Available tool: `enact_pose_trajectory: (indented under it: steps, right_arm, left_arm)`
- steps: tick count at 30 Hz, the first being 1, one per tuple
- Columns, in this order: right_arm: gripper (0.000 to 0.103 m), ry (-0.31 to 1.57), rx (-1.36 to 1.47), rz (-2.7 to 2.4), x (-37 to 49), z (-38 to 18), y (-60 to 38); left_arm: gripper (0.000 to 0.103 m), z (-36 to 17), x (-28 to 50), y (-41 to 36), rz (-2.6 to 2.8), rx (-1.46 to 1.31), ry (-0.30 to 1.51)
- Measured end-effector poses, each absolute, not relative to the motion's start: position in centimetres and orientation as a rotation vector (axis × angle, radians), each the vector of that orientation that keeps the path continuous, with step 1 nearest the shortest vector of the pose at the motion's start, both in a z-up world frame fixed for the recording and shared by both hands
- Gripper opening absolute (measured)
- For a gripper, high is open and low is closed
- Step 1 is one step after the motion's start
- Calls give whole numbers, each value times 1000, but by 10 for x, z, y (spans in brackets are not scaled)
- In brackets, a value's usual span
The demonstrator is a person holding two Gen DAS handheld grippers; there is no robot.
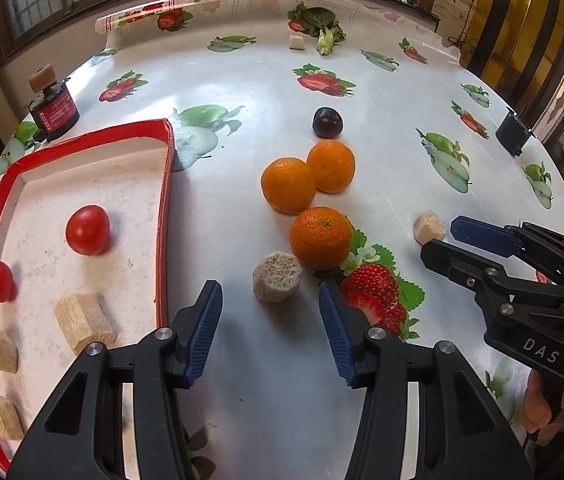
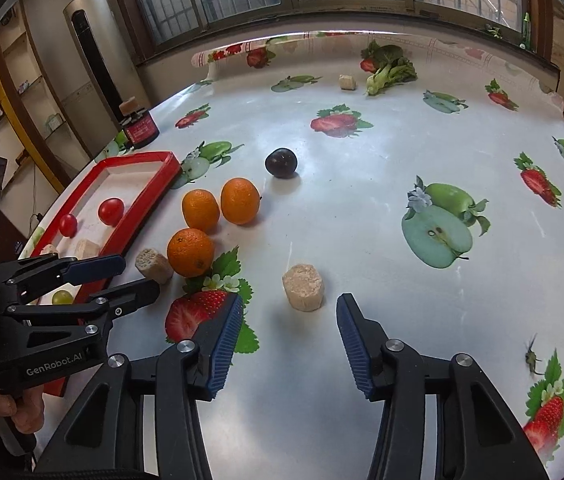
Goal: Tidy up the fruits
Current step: 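Close the left gripper on a round beige biscuit while the right grasps another, then carry the biscuit in the left gripper while the right carries its biscuit over the tray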
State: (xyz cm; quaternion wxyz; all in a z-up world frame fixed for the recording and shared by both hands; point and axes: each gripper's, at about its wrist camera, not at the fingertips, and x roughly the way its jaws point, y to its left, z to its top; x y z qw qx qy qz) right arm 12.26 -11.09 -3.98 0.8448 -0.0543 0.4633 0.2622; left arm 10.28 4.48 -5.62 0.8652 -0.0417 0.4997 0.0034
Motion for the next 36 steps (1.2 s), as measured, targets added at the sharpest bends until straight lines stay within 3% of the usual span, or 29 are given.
enact_pose_trajectory:
  steps: [4, 6, 7, 9, 36]
  right_arm:
    - [42, 992, -132, 553, 134, -50, -100]
    - [34, 998, -145, 548, 137, -56, -96]
    - [31, 982, -156, 540, 137, -56, -95]
    - [27, 979, -159, 538, 136, -56, -96]
    - [26, 775, -174, 640, 73, 44, -60]
  left_arm:
    - [42, -63, 109, 43, 6, -79, 1045]
    - [25, -62, 108, 44, 1, -84, 1039]
    - [22, -61, 109, 45, -3, -90, 1038]
    - [22, -61, 108, 45, -9, -95, 1037]
    - [22, 27, 34, 107, 205, -131, 764]
